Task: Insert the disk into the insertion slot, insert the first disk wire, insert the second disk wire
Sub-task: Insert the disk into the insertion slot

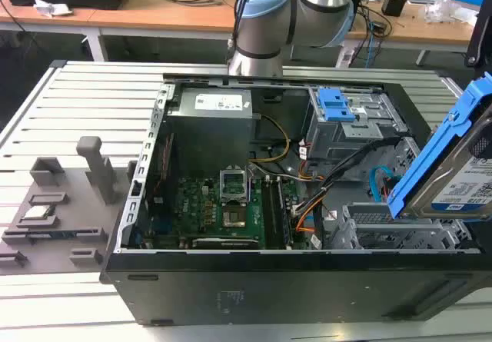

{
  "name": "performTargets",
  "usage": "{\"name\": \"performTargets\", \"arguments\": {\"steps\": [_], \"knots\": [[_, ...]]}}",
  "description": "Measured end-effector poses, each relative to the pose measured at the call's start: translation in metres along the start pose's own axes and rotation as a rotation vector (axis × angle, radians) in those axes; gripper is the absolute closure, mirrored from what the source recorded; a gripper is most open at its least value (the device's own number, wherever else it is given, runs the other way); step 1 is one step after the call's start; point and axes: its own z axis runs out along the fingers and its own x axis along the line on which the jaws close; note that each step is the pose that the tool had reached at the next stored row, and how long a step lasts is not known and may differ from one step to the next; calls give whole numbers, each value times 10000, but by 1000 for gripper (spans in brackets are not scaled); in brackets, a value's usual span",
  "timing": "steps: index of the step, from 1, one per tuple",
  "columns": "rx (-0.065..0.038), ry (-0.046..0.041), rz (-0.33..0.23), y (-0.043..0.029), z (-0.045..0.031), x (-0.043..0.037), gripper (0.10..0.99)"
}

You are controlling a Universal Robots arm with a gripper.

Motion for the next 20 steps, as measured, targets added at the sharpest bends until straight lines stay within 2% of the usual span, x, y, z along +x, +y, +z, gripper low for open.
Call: {"name": "performTargets", "arguments": {"steps": [8, 12, 20], "knots": [[0, 0, 0, 43, 91, -24, 722], [0, 1, 1, 63, 136, -95, 722], [0, 0, 0, 116, 178, -147, 722]]}}
